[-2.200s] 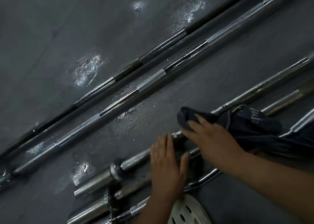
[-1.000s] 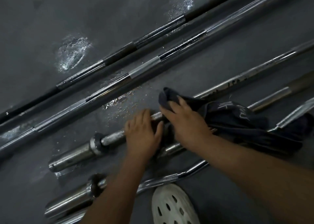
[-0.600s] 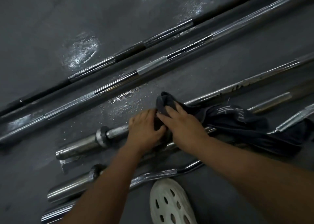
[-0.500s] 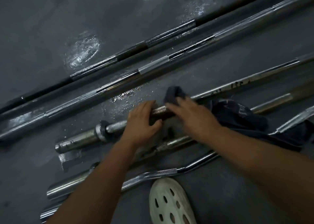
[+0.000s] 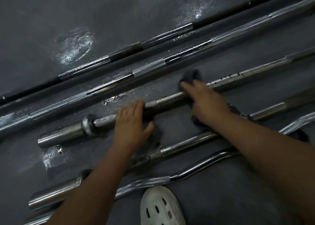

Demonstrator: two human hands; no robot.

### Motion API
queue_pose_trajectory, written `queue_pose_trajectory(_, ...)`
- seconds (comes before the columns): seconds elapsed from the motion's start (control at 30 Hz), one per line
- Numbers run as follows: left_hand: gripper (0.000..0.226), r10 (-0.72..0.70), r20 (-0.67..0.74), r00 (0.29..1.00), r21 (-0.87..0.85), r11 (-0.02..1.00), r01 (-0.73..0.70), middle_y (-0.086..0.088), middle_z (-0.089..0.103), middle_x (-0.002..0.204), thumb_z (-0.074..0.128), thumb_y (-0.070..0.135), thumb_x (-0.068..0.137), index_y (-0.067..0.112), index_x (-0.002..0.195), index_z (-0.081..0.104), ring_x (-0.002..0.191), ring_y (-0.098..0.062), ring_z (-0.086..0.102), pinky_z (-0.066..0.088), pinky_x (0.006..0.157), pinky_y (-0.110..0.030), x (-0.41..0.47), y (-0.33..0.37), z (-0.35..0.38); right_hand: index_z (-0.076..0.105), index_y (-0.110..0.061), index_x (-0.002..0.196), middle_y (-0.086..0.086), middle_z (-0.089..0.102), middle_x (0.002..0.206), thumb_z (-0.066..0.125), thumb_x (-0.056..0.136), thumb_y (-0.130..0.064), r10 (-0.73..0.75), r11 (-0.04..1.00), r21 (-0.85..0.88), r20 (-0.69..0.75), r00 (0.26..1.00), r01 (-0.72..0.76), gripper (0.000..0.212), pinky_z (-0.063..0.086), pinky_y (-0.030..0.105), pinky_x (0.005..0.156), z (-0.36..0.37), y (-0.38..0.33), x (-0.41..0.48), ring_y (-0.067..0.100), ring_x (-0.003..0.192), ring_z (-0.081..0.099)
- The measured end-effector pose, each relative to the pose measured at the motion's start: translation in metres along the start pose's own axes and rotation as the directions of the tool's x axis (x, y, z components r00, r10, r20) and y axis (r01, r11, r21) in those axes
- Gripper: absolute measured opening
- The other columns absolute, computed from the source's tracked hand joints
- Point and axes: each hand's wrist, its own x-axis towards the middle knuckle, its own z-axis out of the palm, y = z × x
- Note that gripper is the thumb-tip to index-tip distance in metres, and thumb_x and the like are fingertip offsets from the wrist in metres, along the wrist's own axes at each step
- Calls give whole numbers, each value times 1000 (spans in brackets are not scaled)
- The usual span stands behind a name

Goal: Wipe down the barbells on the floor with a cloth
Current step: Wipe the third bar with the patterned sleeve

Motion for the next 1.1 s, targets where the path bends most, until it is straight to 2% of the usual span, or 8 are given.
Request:
queue_pose_trajectory(0.07, 71, -20, -11, 1000, 15, 1000, 21, -10, 57, 131, 47, 54, 77, 14, 136, 47, 117, -32, 51, 34, 109, -48, -6, 6, 3, 37, -28, 146, 12, 39, 141, 64, 75, -2, 178, 984, -15, -94, 980, -180, 80, 48, 51, 96, 0, 21, -8, 39, 129, 40)
queue_pose_trajectory(0.13, 73, -47, 3, 999, 12, 999, 47, -12, 53, 137, 47, 52, 77, 11, 138, 47, 126, -32, 47, 30, 113, -49, -15, 15, 6, 33, -25, 148, 13, 33, 146, 69, 73, -3, 200, 974, -90, -84, 976, -207, 86, 46, 54, 100, 10, 8, -17, 42, 137, 29)
queue_pose_trajectory(0.27, 80, -36, 21, 999, -20, 999, 37, -12, 43, 149, 47, 47, 75, 11, 146, 40, 138, -31, 37, 17, 121, -46, -42, 20, 9, 27, -29, 154, 5, 29, 154, 57, 79, -1, -171, 985, 53, 143, 975, 165, 85, 44, 48, 106, 25, -41, -38, 33, 145, 21)
queue_pose_trajectory(0.33, 83, -26, 19, 999, -53, 998, 27, -12, 39, 152, 49, 45, 74, 11, 148, 38, 140, -31, 33, 15, 121, -45, -51, 20, 9, 29, -31, 154, 0, 28, 157, 53, 80, 2, -238, 963, 166, 163, 958, 211, 84, 43, 43, 107, 21, -42, -46, 26, 148, 18)
queue_pose_trajectory(0.53, 83, -35, 59, 998, -113, 993, 41, -13, 36, 156, 44, 46, 75, 9, 148, 38, 143, -33, 32, 22, 120, -47, -74, 29, -1, 50, -27, 144, 0, 44, 151, 50, 80, 5, -75, 927, 374, 158, 985, 10, 72, 36, 32, 112, -3, -47, -65, 24, 136, 44)
queue_pose_trajectory(0.67, 82, -58, 27, 998, -155, 986, 61, -11, 35, 156, 49, 46, 76, 9, 149, 37, 142, -30, 34, 29, 118, -46, -89, 30, -26, 45, -28, 147, -1, 38, 154, 49, 83, 6, 35, 905, 421, 77, 996, -64, 73, 30, 21, 105, -27, -52, -84, 24, 136, 41)
queue_pose_trajectory(0.8, 82, -21, -5, 1000, -149, 989, 20, -9, 28, 159, 68, 31, 82, 13, 153, 31, 145, -27, 28, 26, 119, -46, -106, 39, -61, 43, -29, 148, -2, 36, 155, 48, 84, 4, 12, 891, 453, -14, 1000, -5, 73, 33, 29, 110, -43, -78, -126, 23, 137, 39)
queue_pose_trajectory(1.1, 85, 96, -107, 990, -78, 991, -105, -1, 17, 163, 66, 34, 87, 20, 156, 19, 148, -22, 21, 27, 119, -42, -183, 46, -155, 32, -36, 151, -1, 31, 156, 51, 86, 1, 55, 882, 471, -169, 984, 31, 77, 41, 47, 107, -64, -140, -230, 29, 134, 41)
